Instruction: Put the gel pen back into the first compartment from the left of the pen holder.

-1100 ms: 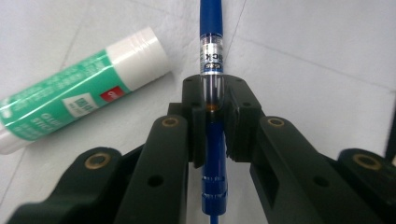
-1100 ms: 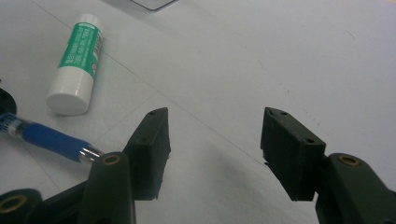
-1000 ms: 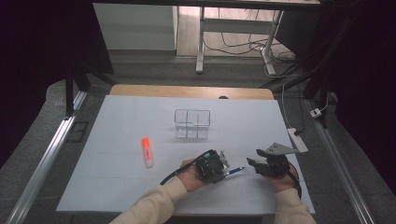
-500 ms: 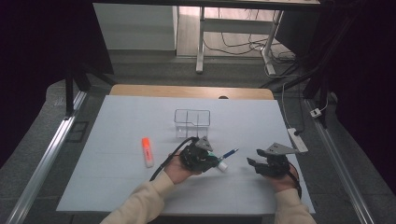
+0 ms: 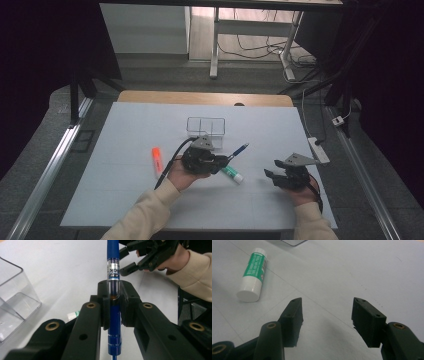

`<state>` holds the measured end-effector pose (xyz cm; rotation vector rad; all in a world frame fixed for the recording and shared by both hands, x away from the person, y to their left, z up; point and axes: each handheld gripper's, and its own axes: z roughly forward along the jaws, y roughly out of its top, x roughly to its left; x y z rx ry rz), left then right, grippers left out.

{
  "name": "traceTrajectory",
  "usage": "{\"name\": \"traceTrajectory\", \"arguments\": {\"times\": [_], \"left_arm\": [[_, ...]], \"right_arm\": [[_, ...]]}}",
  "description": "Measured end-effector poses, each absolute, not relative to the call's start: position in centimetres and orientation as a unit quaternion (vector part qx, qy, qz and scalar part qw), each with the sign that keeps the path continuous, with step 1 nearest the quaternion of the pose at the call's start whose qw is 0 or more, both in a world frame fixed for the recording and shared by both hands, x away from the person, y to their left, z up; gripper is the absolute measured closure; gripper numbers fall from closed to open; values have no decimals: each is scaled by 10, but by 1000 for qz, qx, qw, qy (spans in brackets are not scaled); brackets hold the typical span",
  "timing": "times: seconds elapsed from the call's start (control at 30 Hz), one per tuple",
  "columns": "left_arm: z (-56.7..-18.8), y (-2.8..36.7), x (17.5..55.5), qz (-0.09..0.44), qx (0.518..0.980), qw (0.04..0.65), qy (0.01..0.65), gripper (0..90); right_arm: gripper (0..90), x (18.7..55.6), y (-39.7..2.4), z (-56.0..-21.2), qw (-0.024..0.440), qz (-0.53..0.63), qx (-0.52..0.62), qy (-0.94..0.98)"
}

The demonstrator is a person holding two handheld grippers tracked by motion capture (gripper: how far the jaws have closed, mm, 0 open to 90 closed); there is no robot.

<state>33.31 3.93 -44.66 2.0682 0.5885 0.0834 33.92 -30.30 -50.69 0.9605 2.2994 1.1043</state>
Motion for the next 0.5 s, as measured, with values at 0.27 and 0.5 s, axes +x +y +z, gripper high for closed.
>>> {"name": "traceTrajectory", "arguments": {"times": [0.27,0.5], "left_arm": [[-444,47,337,35,835,491,244,794],[-441,55,343,36,828,502,248,794]], "right_arm": [[420,339,-303,-507,206,397,344,825],[420,339,-302,-507,205,395,344,827]]}}
